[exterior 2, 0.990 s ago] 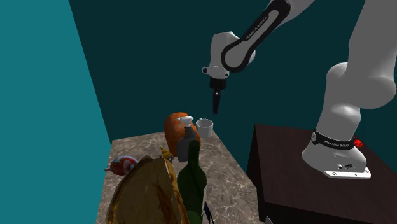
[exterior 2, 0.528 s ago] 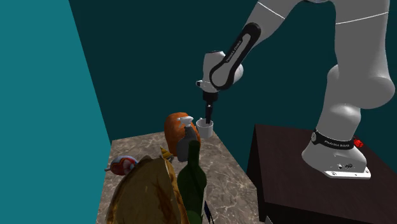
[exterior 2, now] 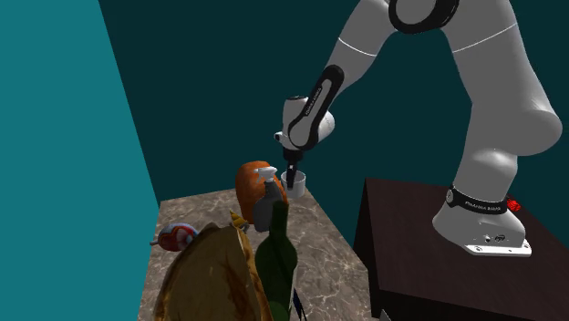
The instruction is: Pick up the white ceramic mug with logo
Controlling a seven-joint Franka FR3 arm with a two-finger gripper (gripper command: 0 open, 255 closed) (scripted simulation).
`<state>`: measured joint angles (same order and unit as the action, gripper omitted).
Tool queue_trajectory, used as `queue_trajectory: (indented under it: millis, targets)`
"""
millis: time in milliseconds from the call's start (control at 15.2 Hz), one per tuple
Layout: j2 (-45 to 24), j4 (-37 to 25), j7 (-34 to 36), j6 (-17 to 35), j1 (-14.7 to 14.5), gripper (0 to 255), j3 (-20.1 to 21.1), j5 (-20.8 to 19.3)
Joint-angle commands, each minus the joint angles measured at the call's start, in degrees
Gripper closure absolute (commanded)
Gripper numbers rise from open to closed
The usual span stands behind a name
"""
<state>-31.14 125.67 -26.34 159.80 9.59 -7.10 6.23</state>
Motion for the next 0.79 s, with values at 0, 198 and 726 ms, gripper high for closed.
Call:
queue_trajectory:
  millis: [0,198,726]
  targets:
    - [-1.6,-0.6,-0.3,1.0,0.4,0,0.3,0.2]
    - [-3.9,-1.4,-0.5,2.6,0.8,0,0.8,0.6]
    - [-5.2,-2.0,-0.6,3.3,0.9,255,1.0,0.7]
